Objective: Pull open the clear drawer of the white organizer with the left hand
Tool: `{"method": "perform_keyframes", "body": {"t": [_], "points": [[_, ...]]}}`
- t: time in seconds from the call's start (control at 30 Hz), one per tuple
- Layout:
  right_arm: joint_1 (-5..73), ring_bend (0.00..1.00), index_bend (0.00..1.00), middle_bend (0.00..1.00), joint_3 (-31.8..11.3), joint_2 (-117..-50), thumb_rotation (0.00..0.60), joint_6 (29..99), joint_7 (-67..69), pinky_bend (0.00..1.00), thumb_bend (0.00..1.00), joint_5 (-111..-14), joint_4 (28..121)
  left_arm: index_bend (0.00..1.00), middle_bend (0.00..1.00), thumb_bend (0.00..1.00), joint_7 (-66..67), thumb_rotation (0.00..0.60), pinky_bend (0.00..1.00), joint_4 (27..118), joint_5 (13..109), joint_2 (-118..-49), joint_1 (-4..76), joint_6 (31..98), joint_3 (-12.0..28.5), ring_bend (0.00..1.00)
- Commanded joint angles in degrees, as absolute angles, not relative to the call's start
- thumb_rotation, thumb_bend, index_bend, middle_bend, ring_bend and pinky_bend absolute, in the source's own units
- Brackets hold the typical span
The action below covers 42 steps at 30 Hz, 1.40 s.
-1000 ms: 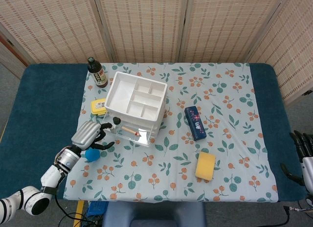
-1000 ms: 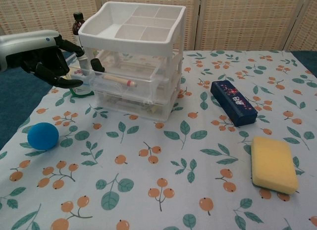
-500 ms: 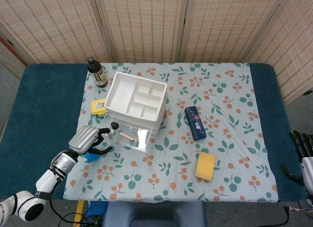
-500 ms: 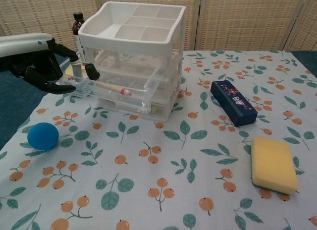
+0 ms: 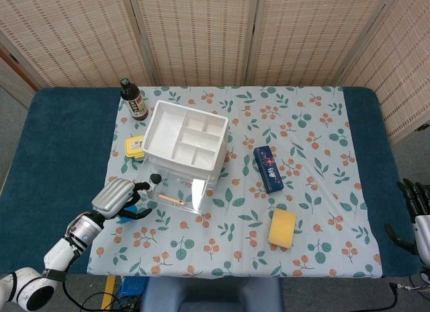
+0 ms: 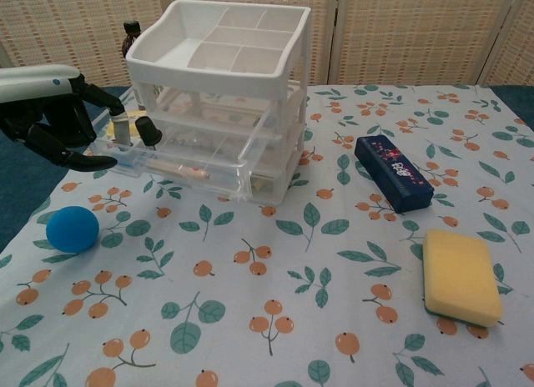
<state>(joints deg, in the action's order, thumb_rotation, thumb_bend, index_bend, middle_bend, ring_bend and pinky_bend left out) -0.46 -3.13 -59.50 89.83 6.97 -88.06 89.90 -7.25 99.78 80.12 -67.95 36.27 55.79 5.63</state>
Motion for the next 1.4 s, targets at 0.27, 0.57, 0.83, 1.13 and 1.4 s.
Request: {"method": "perform_keyframes", "body": {"t": [0.27, 0.57, 0.83, 1.13, 1.4], "points": [[-0.76, 0.00, 0.00, 0.04, -3.05, -59.50, 0.600, 90.30, 7.30, 0.01, 0.31, -88.15, 89.70, 0.40, 0.97, 0.27, -7.55, 0.600, 1.00, 101.22, 81.32, -66.82, 35.84, 57.16, 5.74, 1.00], [-1.06, 0.00, 0.00, 0.04, -3.13, -58.10, 0.600, 91.10, 6.89, 0.01, 0.31, -88.53, 90.81, 0.40, 0.97, 0.27, -8.22, 0.600, 1.00, 102.43, 81.71, -62.94, 35.93, 58.55, 7.47, 1.00], [-1.86, 0.00, 0.00, 0.04, -4.15, -55.34, 0.600, 94.14, 5.58, 0.01, 0.31, -89.05, 93.51, 0.41, 0.97, 0.27, -9.42, 0.600, 1.00, 98.85, 86.86, -60.31, 39.08, 58.76, 9.89, 1.00], [-2.88, 0.00, 0.00, 0.04, -5.02, -53.35, 0.600, 96.91, 4.24, 0.01, 0.31, -89.16, 95.37, 0.41, 0.96, 0.27, -2.25, 0.600, 1.00, 89.79, 95.25, -62.76, 43.66, 59.37, 9.64, 1.00], [-3.11, 0.00, 0.00, 0.04, -4.74, -53.85, 0.600, 96.38, 4.67, 0.01, 0.31, -88.70, 94.96, 0.41, 0.96, 0.27, 1.81, 0.600, 1.00, 86.91, 96.36, -64.16, 46.23, 57.55, 8.94, 1.00]]}}
